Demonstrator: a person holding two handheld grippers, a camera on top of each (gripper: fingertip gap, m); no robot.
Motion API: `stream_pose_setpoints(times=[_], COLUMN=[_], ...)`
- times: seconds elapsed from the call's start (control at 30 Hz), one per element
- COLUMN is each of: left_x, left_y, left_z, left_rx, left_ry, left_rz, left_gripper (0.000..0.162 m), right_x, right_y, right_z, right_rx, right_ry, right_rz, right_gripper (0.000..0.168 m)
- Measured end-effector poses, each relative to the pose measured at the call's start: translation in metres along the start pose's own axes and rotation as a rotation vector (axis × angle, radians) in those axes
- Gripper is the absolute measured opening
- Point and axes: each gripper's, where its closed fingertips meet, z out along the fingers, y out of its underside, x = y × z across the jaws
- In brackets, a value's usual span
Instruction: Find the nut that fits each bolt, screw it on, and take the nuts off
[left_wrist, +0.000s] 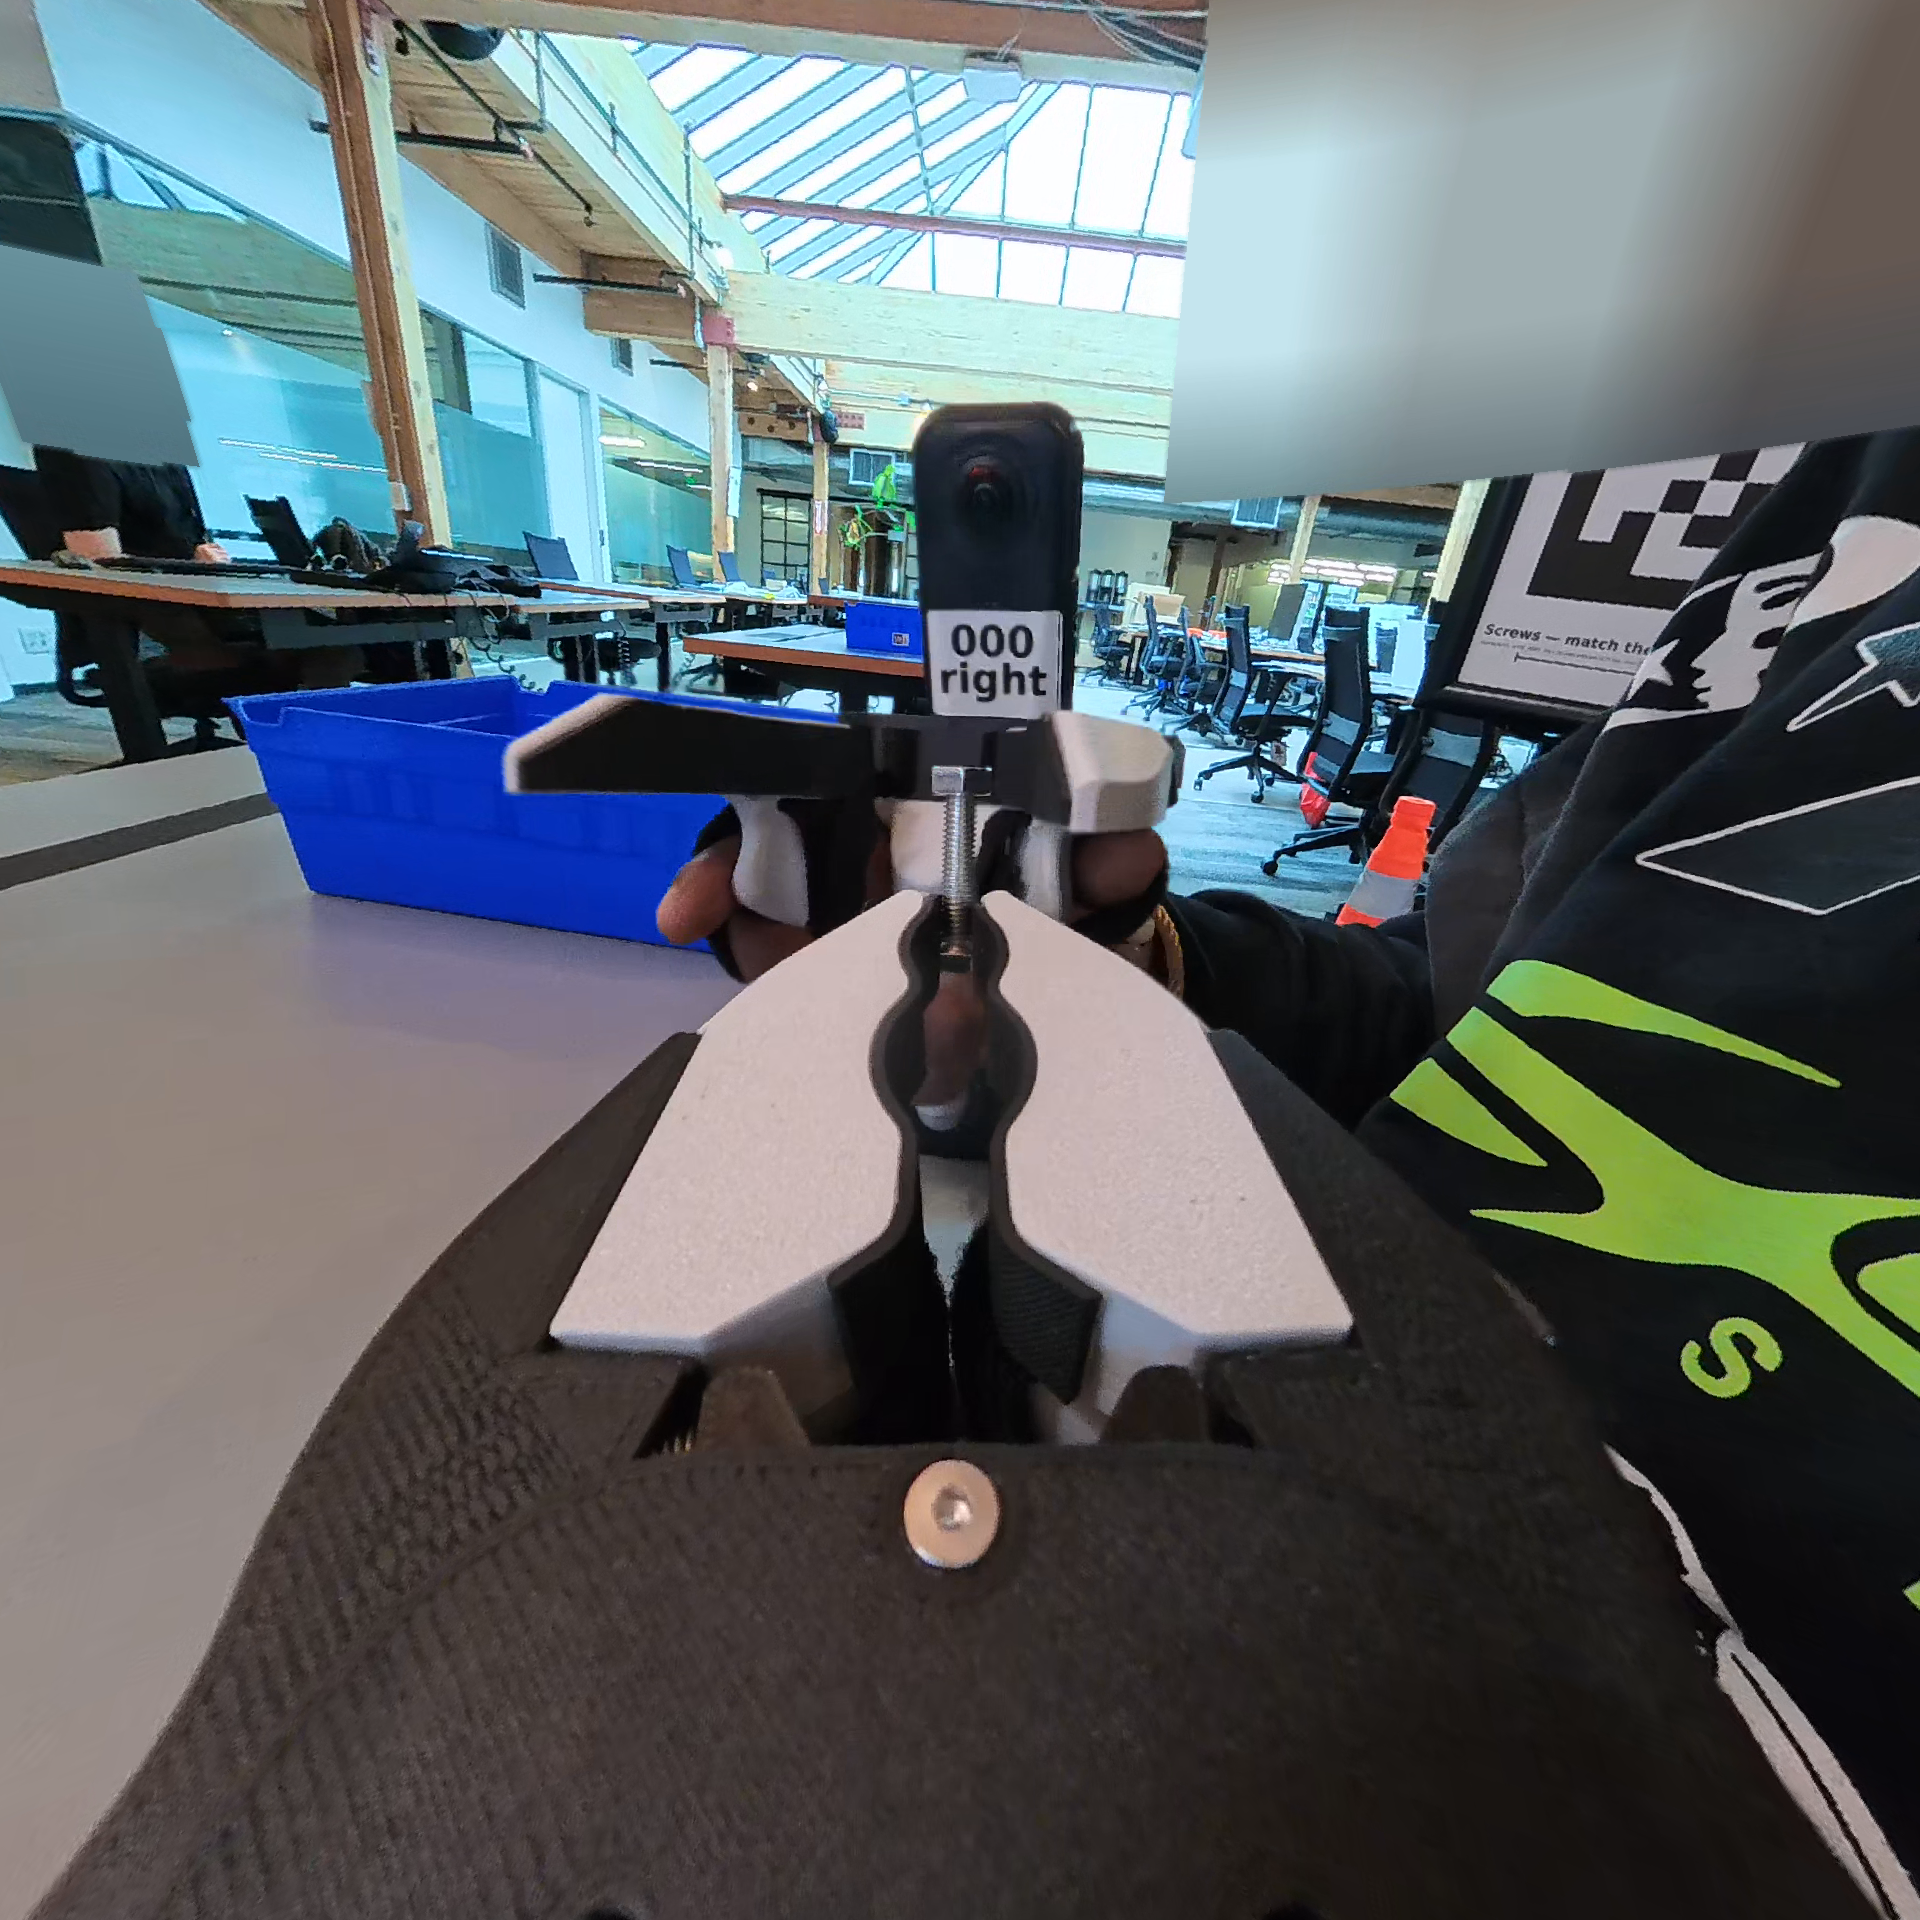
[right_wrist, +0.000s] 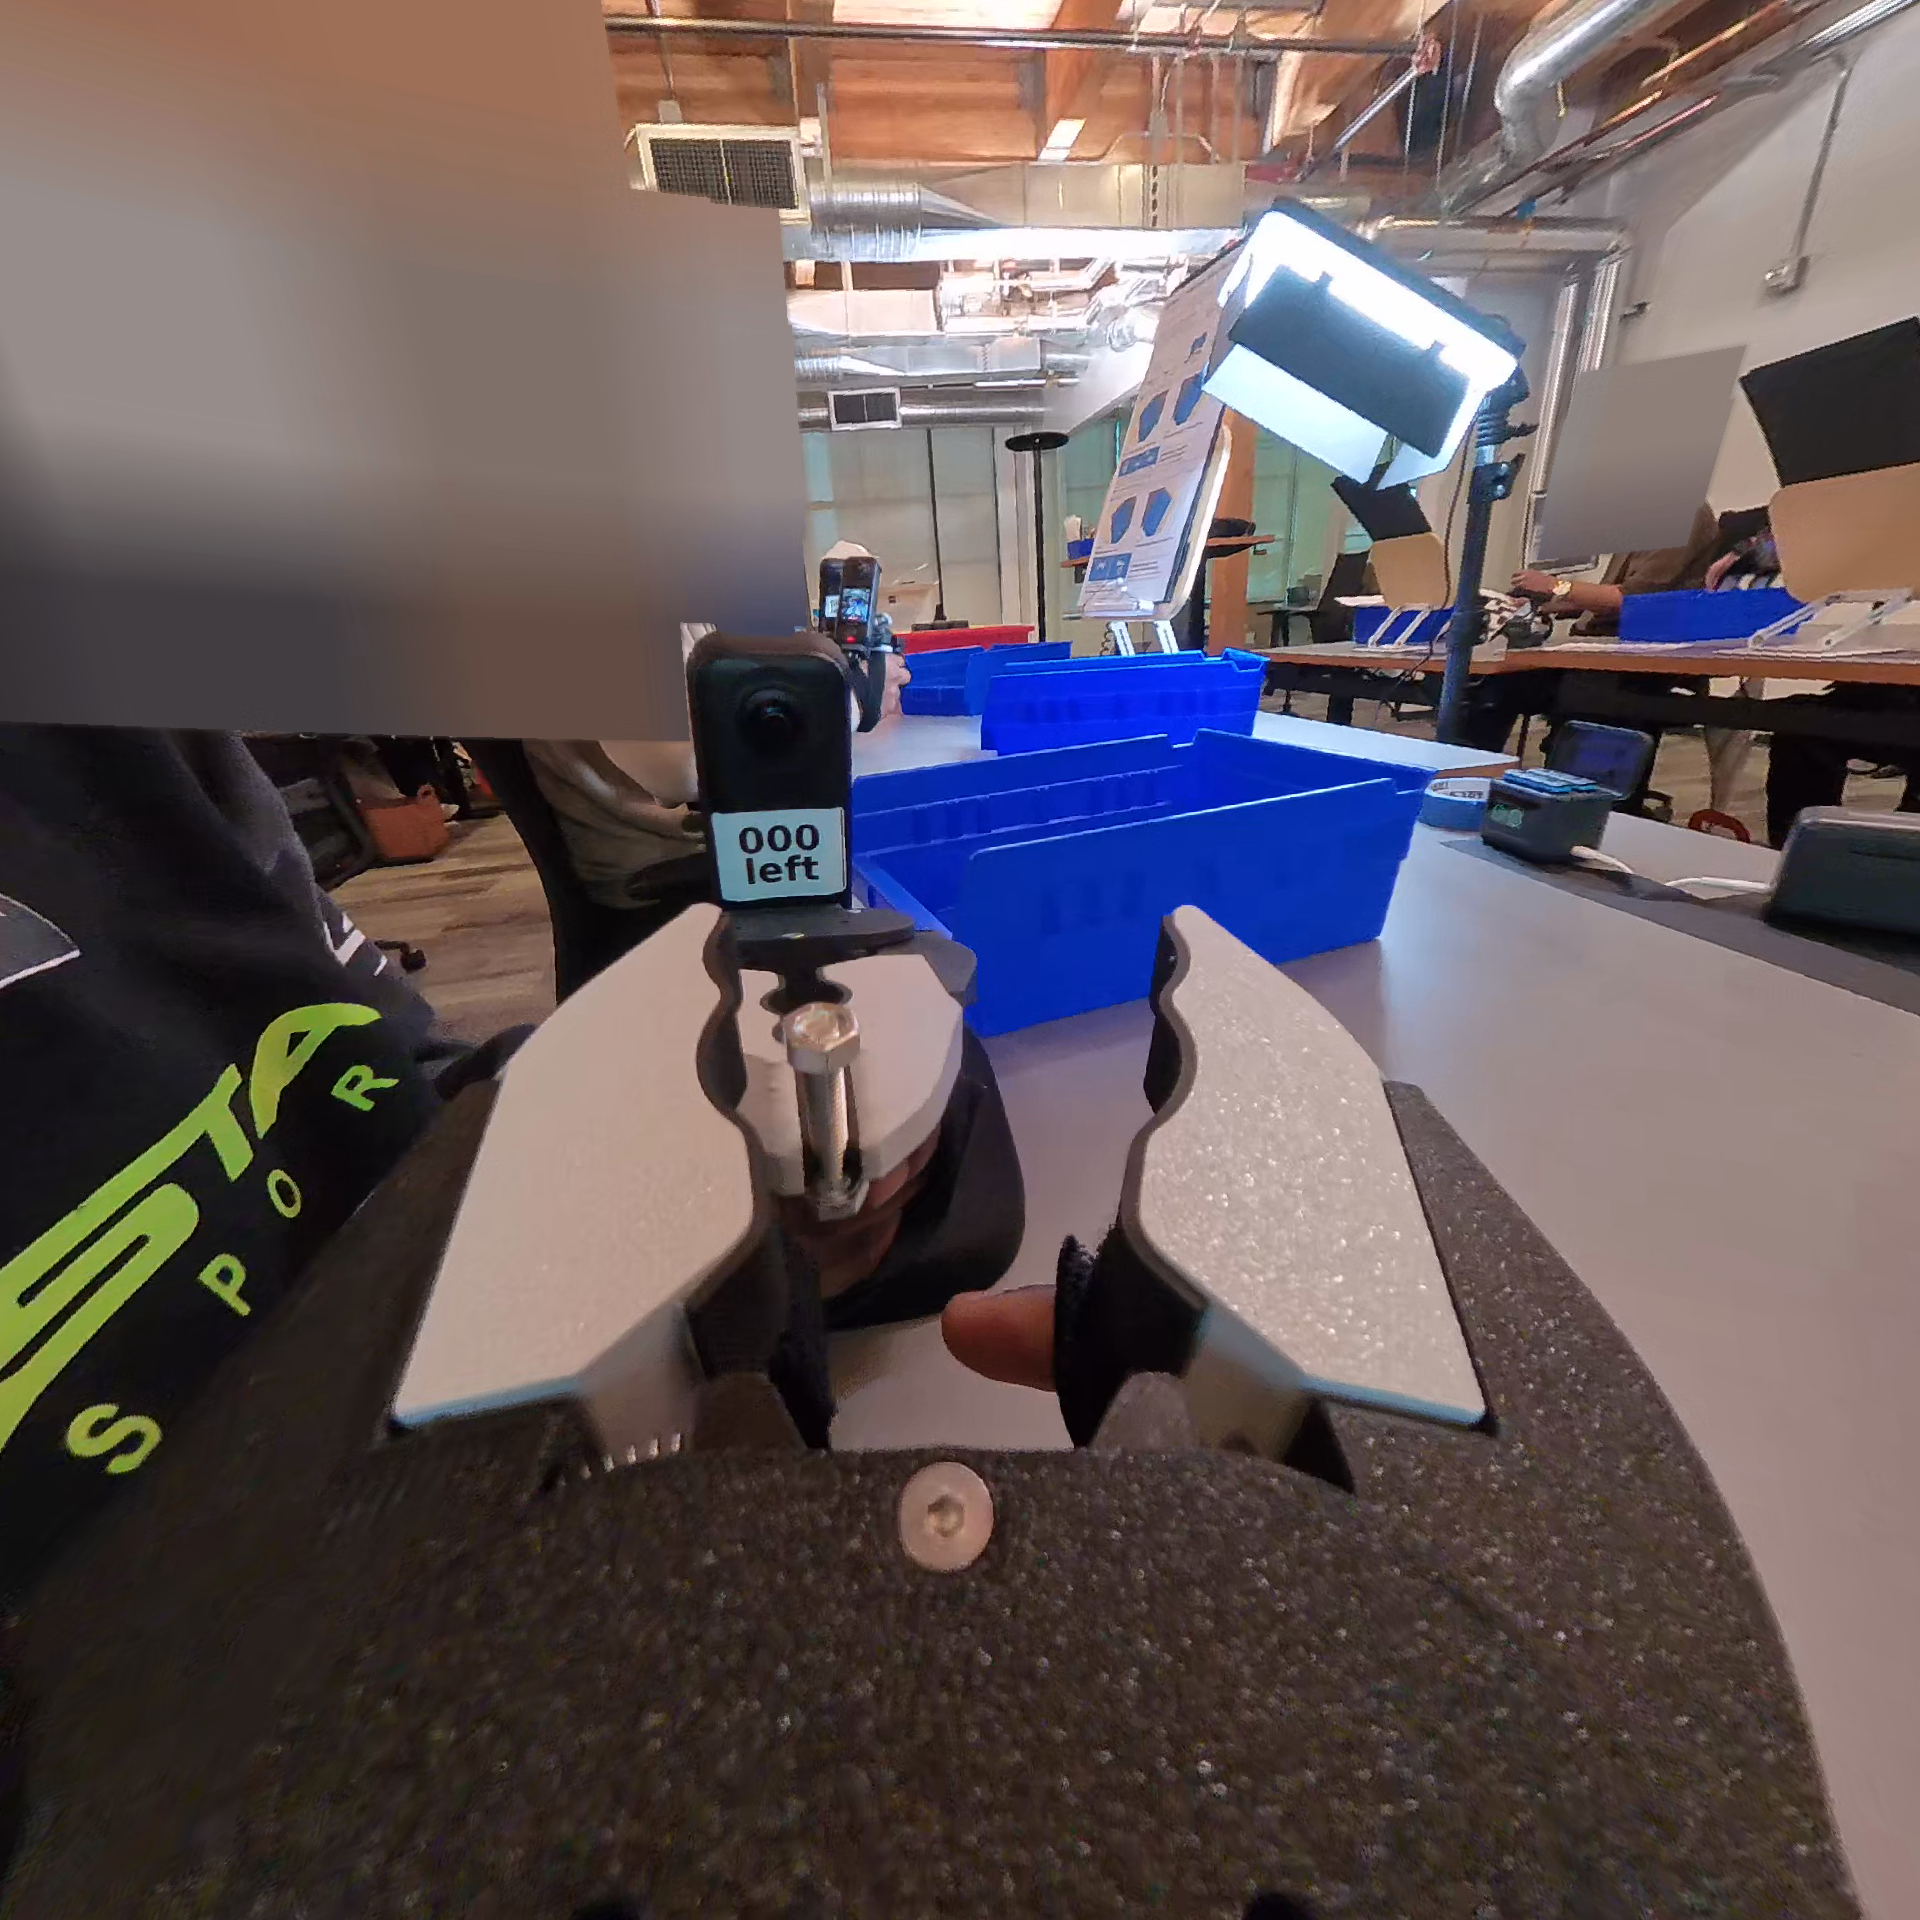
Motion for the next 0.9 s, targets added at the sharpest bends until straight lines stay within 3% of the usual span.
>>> stream_pose_setpoints(times=[0.17,0.73,0.9], left_x=[0.002,-0.001,-0.003], left_y=[0.001,-0.005,-0.004], left_z=[0.001,-0.003,-0.003], left_rx=[-0.010,0.033,0.031], left_ry=[0.007,0.012,0.002], left_rz=[0.011,-0.028,-0.030], left_gripper=[0.005,0.005,0.005], right_x=[0.004,0.019,0.011], right_y=[0.002,-0.004,-0.007], right_z=[0.003,-0.038,-0.033], right_rx=[-0.015,0.006,0.021], right_ry=[0.022,0.085,0.042], right_rz=[-0.012,-0.015,-0.005], right_gripper=[0.076,0.072,0.074])
